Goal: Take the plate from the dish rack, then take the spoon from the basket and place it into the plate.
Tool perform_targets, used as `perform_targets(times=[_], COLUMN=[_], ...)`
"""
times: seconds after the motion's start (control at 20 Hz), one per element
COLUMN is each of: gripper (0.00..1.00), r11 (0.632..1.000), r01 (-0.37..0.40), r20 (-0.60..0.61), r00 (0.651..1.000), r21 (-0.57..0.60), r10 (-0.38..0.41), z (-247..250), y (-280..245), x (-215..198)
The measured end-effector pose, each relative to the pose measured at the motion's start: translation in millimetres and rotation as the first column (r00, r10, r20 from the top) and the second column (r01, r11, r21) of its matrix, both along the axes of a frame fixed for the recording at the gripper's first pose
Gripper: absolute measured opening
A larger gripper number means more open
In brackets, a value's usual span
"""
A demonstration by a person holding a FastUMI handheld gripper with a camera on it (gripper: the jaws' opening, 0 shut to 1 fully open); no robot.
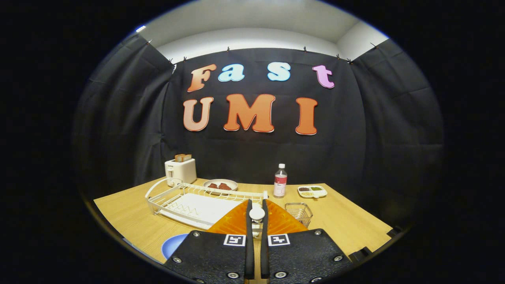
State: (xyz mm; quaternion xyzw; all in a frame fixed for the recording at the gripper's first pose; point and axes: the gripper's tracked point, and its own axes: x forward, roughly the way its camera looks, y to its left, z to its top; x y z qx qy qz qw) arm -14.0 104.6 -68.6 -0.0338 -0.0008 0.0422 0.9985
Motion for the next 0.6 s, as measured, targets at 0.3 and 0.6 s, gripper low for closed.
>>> perform_targets(times=[0.3, 0.6], gripper=[0.06, 0.06], r11=[0.992, 0.972], r01=[-0.130, -0.231], r20=[-0.067, -0.145], r00=[0.989, 0.961], r21=[0.000, 0.035], r10=[0.130, 0.234], z=[-39.6, -75.9], y=[61.0, 100.0], x=[-7.2, -2.0])
